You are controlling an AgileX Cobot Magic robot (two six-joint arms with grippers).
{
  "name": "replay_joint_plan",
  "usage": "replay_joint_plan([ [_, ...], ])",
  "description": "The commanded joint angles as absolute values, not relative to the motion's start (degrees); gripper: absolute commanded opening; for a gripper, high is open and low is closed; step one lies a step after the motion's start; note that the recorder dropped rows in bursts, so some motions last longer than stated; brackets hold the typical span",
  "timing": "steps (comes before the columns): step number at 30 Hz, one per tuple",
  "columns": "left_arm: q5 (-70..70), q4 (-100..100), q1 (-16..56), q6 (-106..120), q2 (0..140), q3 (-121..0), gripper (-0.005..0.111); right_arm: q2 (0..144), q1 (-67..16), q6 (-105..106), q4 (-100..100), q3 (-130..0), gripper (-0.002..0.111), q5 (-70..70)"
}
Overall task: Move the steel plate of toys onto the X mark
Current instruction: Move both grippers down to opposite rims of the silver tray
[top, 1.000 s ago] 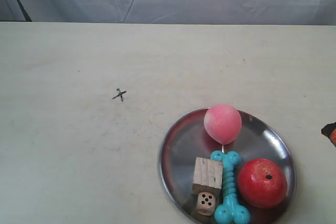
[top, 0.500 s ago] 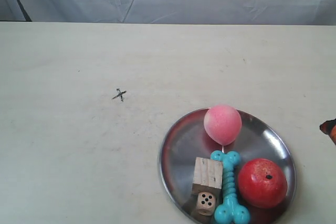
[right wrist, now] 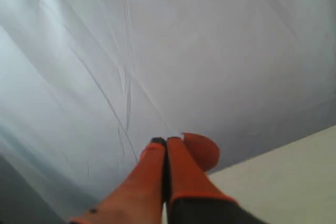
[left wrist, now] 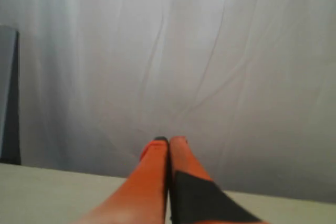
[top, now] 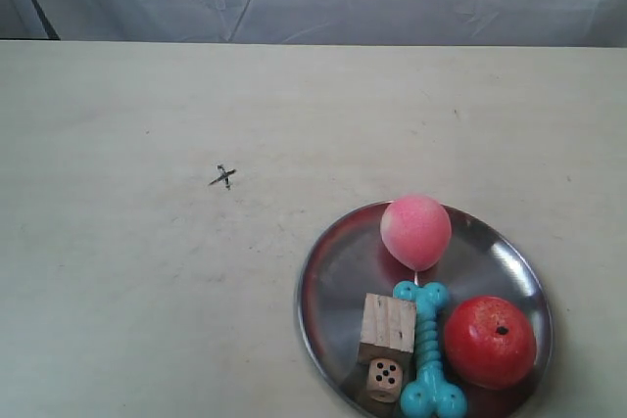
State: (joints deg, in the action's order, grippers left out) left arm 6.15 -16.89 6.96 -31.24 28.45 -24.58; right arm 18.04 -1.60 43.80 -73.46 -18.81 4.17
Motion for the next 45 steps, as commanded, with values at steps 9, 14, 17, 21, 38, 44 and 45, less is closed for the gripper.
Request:
replay_joint_plan([
  [9,-24.42,12.71,35.03,-1.47,66.48,-44.20,0.000,68.57,2.42,18.67,-28.00,-45.43,-0.001,-44.55],
  [14,-28.99,45.39,29.46,16.85,77.67,-44.32,0.000,75.03,13.30,17.10,-23.90,-47.71,-0.001,-49.20],
  [17,-36.36,63.15,24.65,30.42,84.90,-44.45,0.000,78.17,16.69,18.28,-24.46,-47.71,-0.001,-51.33],
  [21,-55.45,77.63,18.28,47.26,99.39,-46.61,0.000,82.66,17.02,19.63,-24.70,-46.83,-0.001,-53.01],
  [38,-46.83,74.28,19.57,52.79,104.96,-47.00,0.009,84.40,13.81,23.36,-26.37,-34.44,0.045,-37.86],
  [44,-46.36,75.00,22.56,52.79,109.34,-47.00,0.036,84.72,13.81,23.36,-25.80,-33.64,0.041,-37.33],
  [45,-46.19,75.00,23.14,52.79,109.83,-47.00,0.040,85.11,13.81,23.36,-26.02,-33.36,0.041,-36.80],
])
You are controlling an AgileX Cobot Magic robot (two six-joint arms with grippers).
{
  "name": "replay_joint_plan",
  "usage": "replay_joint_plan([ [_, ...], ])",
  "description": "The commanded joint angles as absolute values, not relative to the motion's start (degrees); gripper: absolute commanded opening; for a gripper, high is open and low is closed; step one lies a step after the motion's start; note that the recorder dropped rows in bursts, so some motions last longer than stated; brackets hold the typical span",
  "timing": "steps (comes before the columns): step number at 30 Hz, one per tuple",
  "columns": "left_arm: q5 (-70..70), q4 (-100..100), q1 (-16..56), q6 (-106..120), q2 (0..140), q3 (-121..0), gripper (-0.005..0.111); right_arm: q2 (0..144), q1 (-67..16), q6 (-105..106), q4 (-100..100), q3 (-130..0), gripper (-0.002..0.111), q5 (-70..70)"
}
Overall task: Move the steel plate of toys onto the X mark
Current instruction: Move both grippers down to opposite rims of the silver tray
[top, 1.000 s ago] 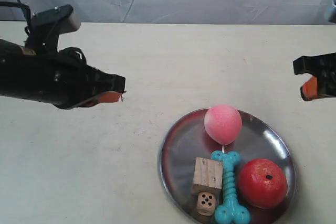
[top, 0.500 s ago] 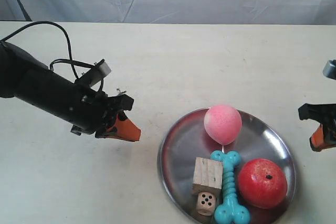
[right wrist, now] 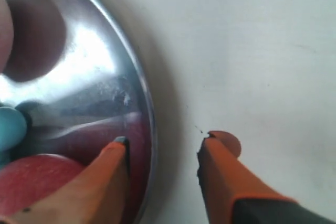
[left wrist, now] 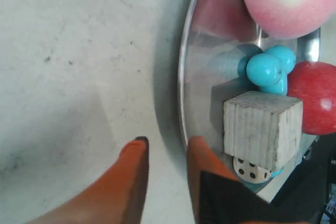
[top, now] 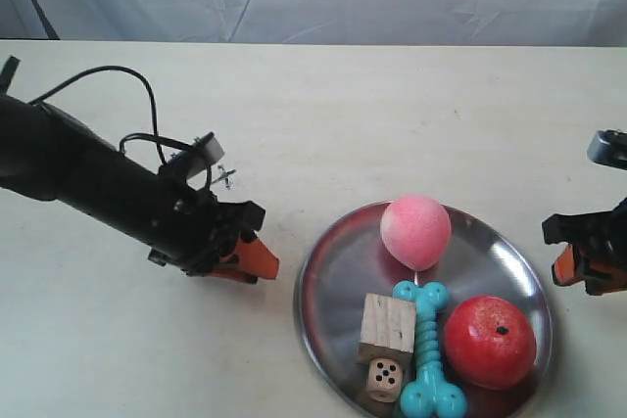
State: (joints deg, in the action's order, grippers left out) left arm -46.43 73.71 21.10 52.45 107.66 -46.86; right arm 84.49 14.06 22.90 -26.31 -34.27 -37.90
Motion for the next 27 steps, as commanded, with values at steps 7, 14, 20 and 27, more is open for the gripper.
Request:
replay_joint_plan([
  [7,-43.56,77.95,25.50,53.07,110.69,-47.00,0.044,89.50,13.59,23.36,-29.02,-32.32,0.041,-35.25],
  [14,-37.14,78.07,29.34,53.07,110.69,-47.00,0.044,93.27,13.59,23.36,-31.87,-32.32,0.041,-35.47],
  [20,-34.81,78.33,32.21,54.41,110.69,-47.62,0.044,94.58,12.22,23.45,-33.84,-32.32,0.041,-35.58],
  [27,-33.32,77.94,33.25,54.41,110.69,-47.70,0.040,94.58,6.09,23.96,-33.34,-32.32,0.032,-35.20],
])
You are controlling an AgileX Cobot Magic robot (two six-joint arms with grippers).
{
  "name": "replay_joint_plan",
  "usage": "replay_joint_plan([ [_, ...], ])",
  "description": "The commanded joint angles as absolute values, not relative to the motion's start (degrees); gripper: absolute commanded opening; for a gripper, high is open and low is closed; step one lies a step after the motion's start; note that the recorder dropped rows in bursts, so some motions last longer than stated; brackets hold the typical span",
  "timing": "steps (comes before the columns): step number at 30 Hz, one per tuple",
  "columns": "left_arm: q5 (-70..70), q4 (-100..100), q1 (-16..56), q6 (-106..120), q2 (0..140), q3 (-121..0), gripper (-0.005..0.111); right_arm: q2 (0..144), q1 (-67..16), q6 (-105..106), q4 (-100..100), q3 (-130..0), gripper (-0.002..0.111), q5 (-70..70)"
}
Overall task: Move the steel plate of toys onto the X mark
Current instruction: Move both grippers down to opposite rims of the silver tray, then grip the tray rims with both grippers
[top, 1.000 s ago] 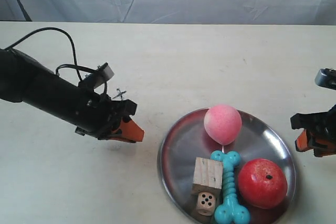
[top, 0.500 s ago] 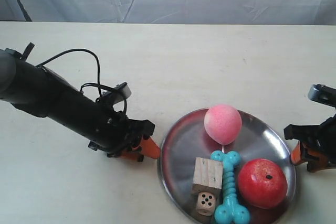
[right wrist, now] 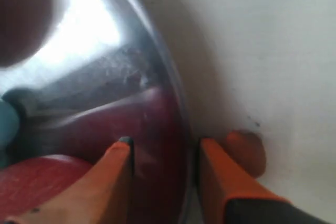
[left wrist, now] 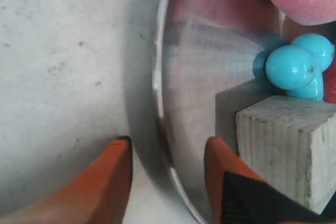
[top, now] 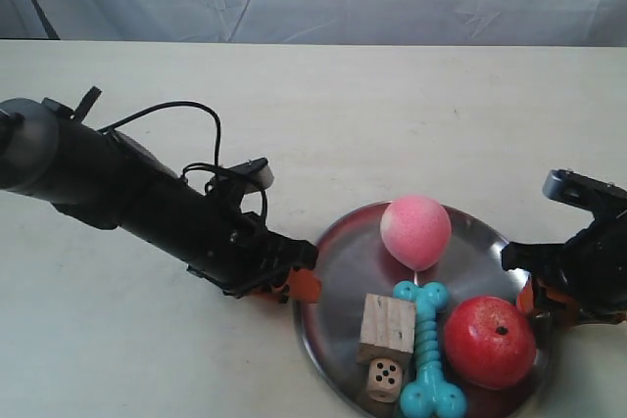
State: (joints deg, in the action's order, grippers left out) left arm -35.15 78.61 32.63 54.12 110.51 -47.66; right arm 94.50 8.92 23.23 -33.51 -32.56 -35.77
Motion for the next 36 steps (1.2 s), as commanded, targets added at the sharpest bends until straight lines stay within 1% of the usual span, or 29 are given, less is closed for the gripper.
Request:
replay_joint_plan([
  [1,-33.84,77.94,33.25,54.41,110.69,-47.70,0.037,94.58,5.48,23.96,-33.34,-32.32,0.029,-35.20],
  [4,-34.91,77.94,33.25,54.41,110.69,-47.70,0.024,94.58,4.26,23.96,-33.34,-32.32,0.018,-35.20],
  [8,-35.04,77.05,33.25,54.41,110.69,-47.70,0.005,94.58,3.94,23.96,-33.29,-32.32,0.001,-35.20],
  [9,-35.04,77.07,33.25,54.41,110.69,-47.70,0.000,94.58,3.94,23.96,-33.19,-32.32,-0.001,-35.20],
  [14,-35.42,76.73,33.25,54.01,110.69,-48.13,0.000,94.58,3.94,23.96,-33.31,-32.58,-0.001,-36.03],
  [18,-37.59,73.68,33.25,53.11,110.69,-50.64,0.000,94.58,3.94,23.96,-33.41,-35.20,-0.001,-40.00],
  [21,-39.41,68.77,33.14,47.64,110.69,-54.02,0.000,94.58,3.94,23.96,-33.41,-38.04,-0.001,-42.92],
  [27,-41.91,55.70,32.03,35.08,110.69,-61.40,0.000,94.58,3.94,23.36,-33.79,-41.24,-0.001,-44.15],
  [31,-44.14,55.24,30.38,34.16,110.69,-64.06,0.000,94.58,3.94,23.26,-35.35,-42.75,-0.001,-44.30],
  [36,-44.81,53.81,29.48,32.75,110.69,-64.27,0.000,96.90,3.94,21.77,-35.53,-45.34,-0.001,-46.71],
])
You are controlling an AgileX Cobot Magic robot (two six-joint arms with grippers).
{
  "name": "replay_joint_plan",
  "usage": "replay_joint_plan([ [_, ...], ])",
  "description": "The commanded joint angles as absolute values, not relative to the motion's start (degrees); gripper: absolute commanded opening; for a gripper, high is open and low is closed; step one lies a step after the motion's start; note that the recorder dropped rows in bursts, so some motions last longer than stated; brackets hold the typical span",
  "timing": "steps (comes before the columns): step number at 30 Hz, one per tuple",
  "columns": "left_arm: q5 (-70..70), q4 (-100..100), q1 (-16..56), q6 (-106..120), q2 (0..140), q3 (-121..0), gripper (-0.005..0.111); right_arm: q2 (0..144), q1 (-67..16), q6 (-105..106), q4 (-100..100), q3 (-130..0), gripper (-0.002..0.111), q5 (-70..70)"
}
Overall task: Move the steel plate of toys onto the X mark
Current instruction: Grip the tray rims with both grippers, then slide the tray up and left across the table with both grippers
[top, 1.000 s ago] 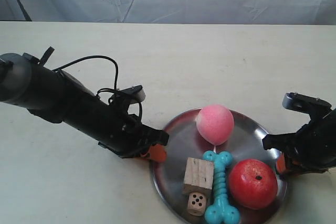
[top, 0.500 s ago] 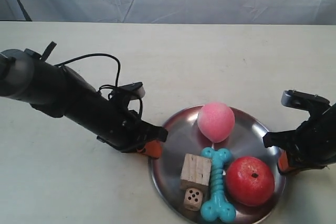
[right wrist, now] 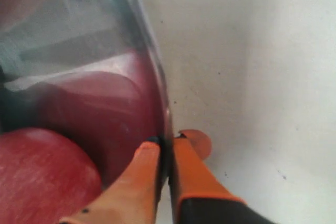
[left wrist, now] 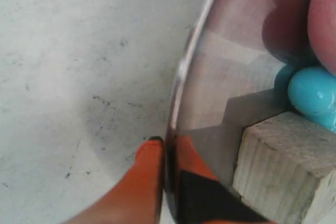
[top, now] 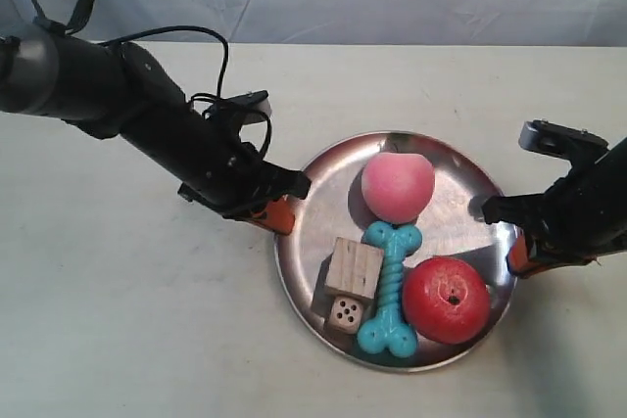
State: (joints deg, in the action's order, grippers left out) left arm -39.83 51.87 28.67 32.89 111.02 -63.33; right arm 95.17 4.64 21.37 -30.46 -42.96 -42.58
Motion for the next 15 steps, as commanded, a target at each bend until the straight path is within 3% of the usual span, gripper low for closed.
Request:
replay_joint_plan([
  [1,-44.94,53.35,29.38,32.08,110.69,-64.27,0.000,98.02,3.94,21.61,-35.53,-45.90,-0.001,-47.67],
  [10,-44.95,49.41,28.38,29.86,110.69,-64.27,0.000,104.89,3.94,20.99,-36.85,-46.64,-0.001,-48.40],
  [15,-49.13,49.63,23.01,28.38,110.69,-65.94,0.000,106.19,3.94,19.56,-36.38,-52.41,-0.001,-55.46],
])
